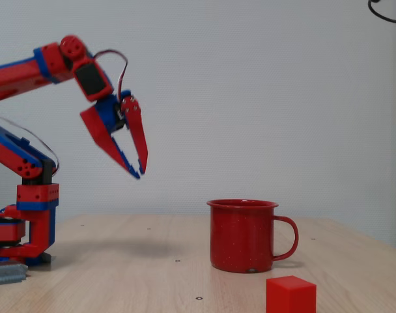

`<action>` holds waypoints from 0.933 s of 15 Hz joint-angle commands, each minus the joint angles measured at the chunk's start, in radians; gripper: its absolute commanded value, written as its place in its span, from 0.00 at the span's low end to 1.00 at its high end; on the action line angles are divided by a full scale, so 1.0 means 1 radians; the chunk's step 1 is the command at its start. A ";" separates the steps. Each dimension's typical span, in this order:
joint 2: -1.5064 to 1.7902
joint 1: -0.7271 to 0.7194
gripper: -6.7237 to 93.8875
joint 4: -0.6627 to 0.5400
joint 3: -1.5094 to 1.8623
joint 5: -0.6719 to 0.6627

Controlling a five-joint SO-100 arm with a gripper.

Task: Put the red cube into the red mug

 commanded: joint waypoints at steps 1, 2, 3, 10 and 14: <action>-0.112 0.043 0.07 0.109 -0.264 -0.052; -0.196 0.075 0.07 0.153 -0.387 -0.081; -0.284 0.106 0.07 0.190 -0.517 -0.104; -0.802 0.273 0.07 0.423 -1.244 -0.344; -1.091 0.376 0.07 0.413 -1.505 -0.515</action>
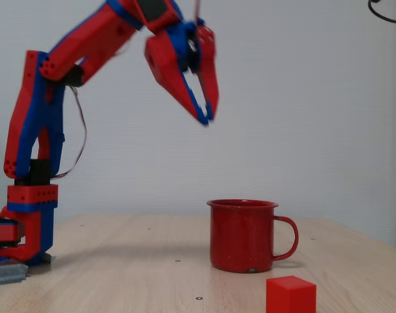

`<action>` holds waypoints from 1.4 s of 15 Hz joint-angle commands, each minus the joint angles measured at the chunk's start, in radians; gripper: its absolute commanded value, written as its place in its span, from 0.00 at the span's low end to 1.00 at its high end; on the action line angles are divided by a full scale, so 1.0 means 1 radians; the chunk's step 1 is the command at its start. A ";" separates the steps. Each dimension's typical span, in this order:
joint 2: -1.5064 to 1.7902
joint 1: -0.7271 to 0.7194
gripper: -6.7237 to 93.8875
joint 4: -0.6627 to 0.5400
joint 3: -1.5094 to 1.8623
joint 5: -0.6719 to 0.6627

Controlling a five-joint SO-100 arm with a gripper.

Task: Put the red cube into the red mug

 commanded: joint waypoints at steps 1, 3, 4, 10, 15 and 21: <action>-0.025 0.052 0.07 0.023 -0.091 -0.137; -0.120 0.103 0.07 -0.069 -0.095 -0.316; -0.166 0.118 0.07 -0.094 -0.097 -0.342; -0.483 0.160 0.07 -0.110 -0.351 -0.305; -0.583 0.132 0.07 -0.147 -0.425 -0.152; -0.664 0.124 0.40 -0.267 -0.374 -0.140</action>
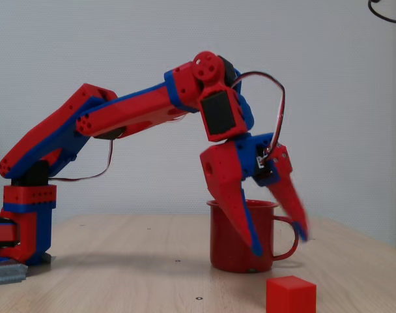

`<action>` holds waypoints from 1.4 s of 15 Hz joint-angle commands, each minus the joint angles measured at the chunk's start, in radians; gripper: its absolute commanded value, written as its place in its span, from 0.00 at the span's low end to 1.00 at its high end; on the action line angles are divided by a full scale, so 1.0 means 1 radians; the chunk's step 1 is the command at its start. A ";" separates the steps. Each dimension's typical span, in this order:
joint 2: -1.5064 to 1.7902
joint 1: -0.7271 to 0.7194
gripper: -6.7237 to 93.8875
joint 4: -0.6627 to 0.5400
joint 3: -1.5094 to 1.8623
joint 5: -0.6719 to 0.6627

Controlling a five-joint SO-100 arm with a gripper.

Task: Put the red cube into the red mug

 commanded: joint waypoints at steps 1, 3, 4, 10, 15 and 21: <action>0.055 0.006 0.46 -0.035 -0.006 0.020; 0.037 0.009 0.50 -0.075 0.023 0.014; 0.026 0.009 0.52 -0.100 0.048 0.011; -0.006 -0.002 0.55 -0.207 0.118 -0.005; -0.023 -0.002 0.53 -0.265 0.166 -0.035; -0.034 -0.005 0.49 -0.293 0.178 -0.066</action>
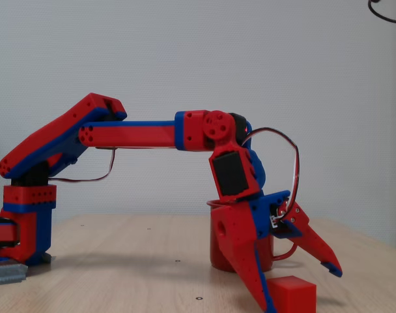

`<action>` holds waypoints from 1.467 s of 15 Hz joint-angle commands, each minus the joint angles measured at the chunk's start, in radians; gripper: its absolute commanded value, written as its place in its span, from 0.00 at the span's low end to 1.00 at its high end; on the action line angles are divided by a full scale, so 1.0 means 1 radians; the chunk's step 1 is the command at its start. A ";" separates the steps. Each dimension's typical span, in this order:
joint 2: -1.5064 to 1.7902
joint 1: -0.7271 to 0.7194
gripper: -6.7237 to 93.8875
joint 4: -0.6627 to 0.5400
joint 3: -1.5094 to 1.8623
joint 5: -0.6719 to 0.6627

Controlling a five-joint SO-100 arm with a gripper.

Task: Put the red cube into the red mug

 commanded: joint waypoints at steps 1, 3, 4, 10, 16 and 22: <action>0.060 -0.008 0.48 -0.012 -0.018 -0.018; 0.060 -0.012 0.42 -0.015 -0.017 -0.037; 0.060 -0.014 0.41 -0.015 -0.017 -0.040; 0.061 -0.014 0.17 -0.017 -0.017 -0.071; 0.112 -0.014 0.07 0.005 0.018 -0.081; 0.305 -0.006 0.07 0.120 0.055 0.006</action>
